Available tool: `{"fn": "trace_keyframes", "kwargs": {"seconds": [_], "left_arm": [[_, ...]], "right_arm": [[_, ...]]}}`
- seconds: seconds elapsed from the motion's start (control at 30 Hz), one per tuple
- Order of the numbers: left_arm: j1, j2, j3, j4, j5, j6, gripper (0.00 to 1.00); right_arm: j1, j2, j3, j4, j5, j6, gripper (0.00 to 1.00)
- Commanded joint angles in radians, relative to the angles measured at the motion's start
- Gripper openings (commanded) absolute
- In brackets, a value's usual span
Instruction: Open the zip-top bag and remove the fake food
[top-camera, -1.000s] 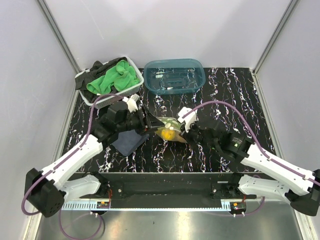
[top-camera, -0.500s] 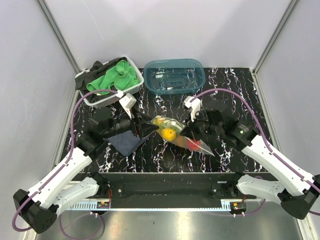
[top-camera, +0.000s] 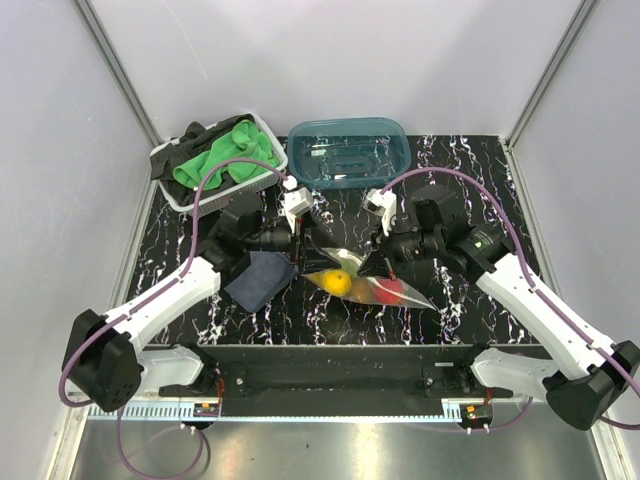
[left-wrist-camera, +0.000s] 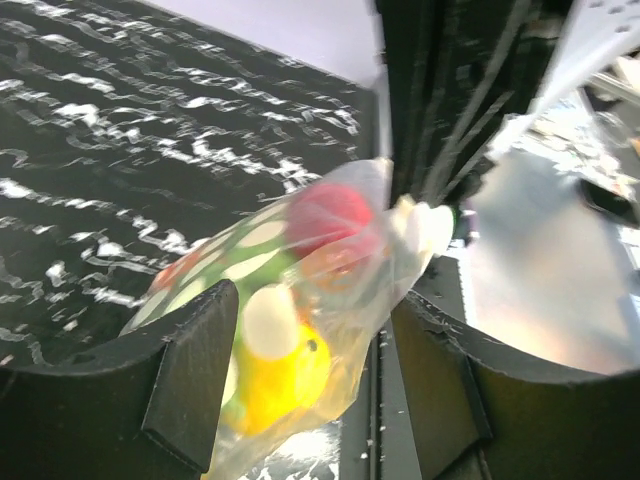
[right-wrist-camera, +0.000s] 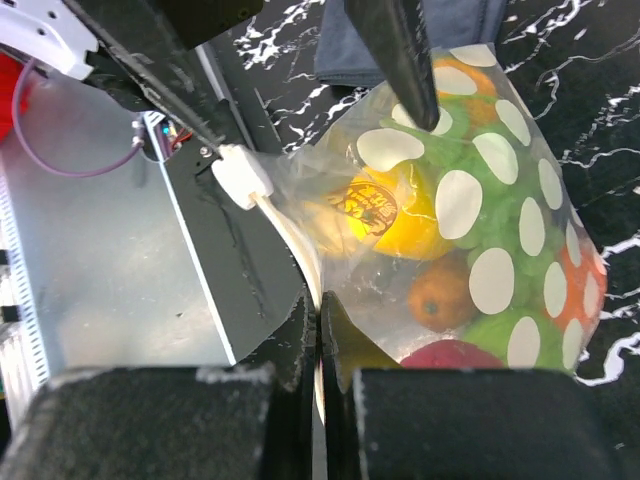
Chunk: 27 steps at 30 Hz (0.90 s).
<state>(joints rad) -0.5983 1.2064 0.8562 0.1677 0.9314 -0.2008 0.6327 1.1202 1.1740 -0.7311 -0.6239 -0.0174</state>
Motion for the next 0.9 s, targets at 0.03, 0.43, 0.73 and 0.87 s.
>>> {"fn": "trace_keyframes", "kwargs": {"seconds": [0.03, 0.43, 0.73, 0.87], "left_arm": [[-0.005, 0.005, 0.015, 0.248, 0.141, -0.11, 0.63], [-0.012, 0.056, -0.006, 0.35, 0.202, -0.281, 0.49], [-0.012, 0.059, 0.04, 0.141, 0.164, -0.16, 0.36], [-0.011, 0.062, 0.041, 0.141, 0.129, -0.172, 0.24]], "right_arm": [[-0.028, 0.03, 0.061, 0.032, -0.1, 0.005, 0.0], [-0.076, 0.087, 0.092, 0.101, -0.2, 0.082, 0.0], [-0.084, 0.046, 0.064, 0.131, -0.198, 0.125, 0.0], [-0.087, 0.026, 0.039, 0.145, -0.194, 0.134, 0.0]]}}
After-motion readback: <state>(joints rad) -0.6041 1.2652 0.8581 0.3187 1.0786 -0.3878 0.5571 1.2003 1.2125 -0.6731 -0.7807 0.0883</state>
